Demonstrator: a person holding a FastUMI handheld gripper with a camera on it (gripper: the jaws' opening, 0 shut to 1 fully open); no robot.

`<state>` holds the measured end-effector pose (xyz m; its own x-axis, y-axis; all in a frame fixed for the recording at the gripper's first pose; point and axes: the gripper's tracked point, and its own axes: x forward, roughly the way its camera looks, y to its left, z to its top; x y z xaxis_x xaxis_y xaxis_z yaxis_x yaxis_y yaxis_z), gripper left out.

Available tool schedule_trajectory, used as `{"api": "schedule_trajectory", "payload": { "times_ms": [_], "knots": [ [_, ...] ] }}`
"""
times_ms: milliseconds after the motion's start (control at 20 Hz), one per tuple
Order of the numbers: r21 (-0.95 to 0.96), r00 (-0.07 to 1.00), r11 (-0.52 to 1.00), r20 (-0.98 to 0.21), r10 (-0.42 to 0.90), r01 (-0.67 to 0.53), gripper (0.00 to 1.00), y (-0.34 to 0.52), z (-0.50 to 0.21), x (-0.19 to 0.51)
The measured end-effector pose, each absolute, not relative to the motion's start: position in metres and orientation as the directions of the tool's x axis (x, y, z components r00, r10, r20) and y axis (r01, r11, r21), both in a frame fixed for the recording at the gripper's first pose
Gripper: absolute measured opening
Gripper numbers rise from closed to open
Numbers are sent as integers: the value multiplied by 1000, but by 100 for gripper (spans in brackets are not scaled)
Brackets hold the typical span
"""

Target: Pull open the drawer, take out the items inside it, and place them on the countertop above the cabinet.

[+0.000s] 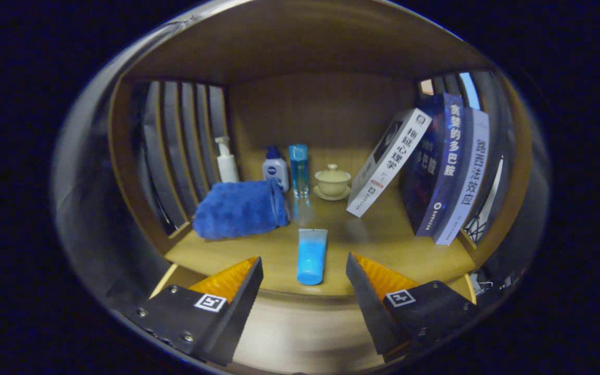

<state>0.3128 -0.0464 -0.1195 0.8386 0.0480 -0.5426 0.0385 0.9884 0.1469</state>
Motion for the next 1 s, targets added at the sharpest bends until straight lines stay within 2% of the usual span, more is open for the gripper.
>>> {"api": "schedule_trajectory", "payload": {
  "times_ms": [500, 850, 1000],
  "knots": [
    [206, 915, 977, -383, 128, -50, 95, -15, -102, 173],
    [130, 956, 991, -286, 69, -33, 96, -3, -116, 111],
    [79, 957, 997, -287, 28, -6, 98, -1, -135, 94]
  ]
}}
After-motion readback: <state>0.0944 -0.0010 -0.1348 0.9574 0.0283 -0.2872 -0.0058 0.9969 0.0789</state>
